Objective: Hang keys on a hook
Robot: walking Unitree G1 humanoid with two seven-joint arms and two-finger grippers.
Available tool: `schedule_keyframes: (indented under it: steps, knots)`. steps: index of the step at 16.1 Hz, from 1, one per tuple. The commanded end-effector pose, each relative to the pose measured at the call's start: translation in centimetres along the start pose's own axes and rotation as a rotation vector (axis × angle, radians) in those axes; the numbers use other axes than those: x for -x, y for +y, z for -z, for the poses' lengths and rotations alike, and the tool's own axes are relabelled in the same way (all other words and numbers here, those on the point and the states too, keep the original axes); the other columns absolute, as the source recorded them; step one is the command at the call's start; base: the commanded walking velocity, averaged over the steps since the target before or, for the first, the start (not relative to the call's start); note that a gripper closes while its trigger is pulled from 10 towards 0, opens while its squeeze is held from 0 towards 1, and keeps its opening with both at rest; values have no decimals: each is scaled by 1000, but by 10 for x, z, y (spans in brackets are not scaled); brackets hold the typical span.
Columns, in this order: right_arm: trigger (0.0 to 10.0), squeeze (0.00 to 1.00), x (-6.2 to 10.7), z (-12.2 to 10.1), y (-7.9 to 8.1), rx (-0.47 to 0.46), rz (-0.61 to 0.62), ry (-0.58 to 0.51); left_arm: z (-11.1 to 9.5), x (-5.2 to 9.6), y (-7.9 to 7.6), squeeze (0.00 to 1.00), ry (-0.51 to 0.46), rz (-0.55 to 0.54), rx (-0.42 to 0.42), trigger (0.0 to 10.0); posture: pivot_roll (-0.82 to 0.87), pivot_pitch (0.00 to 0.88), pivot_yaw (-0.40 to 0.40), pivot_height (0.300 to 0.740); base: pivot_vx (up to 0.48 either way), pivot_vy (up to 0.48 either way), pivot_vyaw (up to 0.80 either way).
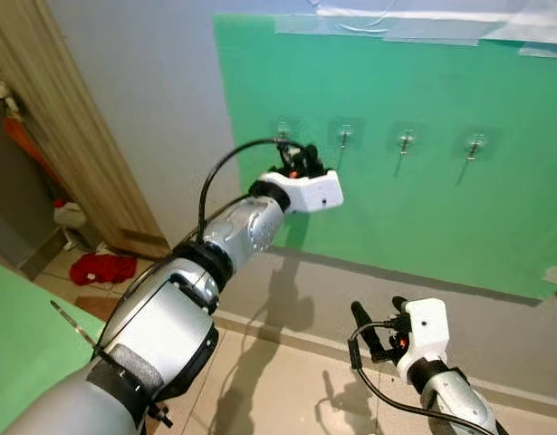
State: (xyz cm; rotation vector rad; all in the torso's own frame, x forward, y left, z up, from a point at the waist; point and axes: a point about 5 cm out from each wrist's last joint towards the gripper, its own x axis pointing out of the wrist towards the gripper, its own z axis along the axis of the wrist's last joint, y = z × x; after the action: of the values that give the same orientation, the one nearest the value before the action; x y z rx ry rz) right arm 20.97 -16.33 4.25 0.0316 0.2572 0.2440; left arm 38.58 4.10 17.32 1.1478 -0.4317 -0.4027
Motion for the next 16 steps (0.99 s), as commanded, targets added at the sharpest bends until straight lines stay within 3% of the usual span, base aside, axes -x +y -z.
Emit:
schedule_keyframes:
  steps: [1, 2, 3, 5, 6, 7, 8, 10, 11, 12, 13, 14, 16]
  knots:
    - [10000, 0, 0, -5, 1, -1, -1, -21, 7, 4, -4, 200, 19, 38, -2, 10000, -224, 0, 134, 722, 0, 0, 0]
    - [10000, 0, 0, -5, 0, 0, -1, -19, 8, 5, -6, 196, 25, 48, 7, 10000, -222, 0, 132, 722, 0, 0, 0]
    - [10000, 0, -2, -6, 0, 3, -4, -19, 13, 8, -8, 200, 67, 49, 96, 10000, -218, 0, 130, 722, 0, 0, 0]
    - [10000, 0, -5, -7, 1, 8, -12, -20, 32, 13, -5, 180, 233, -3, 555, 10000, -210, 0, 123, 722, 0, 0, 0]
    - [10000, 0, -6, -7, 1, 9, -14, -21, 39, 15, -3, 176, 278, -36, 743, 10000, -205, 0, 119, 722, 0, 0, 0]
    - [10000, 0, -7, -7, 0, 13, -18, -23, 43, 13, 4, 51, 298, -83, 1055, 10000, -192, 0, 109, 722, 0, 0, 0]
    - [10000, 0, -8, -8, 0, 14, -21, -22, 44, 12, 8, 0, 286, -99, 1178, 10000, -192, 0, 109, 722, 0, 0, 0]
    - [10000, 0, -13, -8, 1, 24, -46, -16, 45, 6, 31, 0, 179, -148, 1699, 10000, -172, 0, 89, 722, 0, 0, 0]
    - [10000, 0, -14, -8, 0, 25, -55, -11, 43, 4, 40, 0, 103, -148, 2001, 10000, -163, 0, 82, 722, 0, 0, 0]
    - [10000, 0, -15, -8, -1, 28, -63, -7, 41, 5, 49, 0, -2, -135, 2201, 10000, -160, 0, 76, 722, 0, 0, 0]
    - [10000, 0, -17, -7, -2, 30, -68, -3, 39, 7, 54, 0, -86, -126, 2272, 10000, -155, 0, 71, 722, 0, 0, 0]
    - [10000, 0, -19, -5, -2, 30, -71, 2, 36, 9, 55, 0, -115, -111, 2265, 10000, -153, 0, 67, 722, 0, 0, 0]
    - [10000, 0, -22, -4, -1, 31, -77, 6, 39, 13, 48, 0, -93, -95, 2265, 10000, -154, 0, 67, 722, 0, 0, 0]
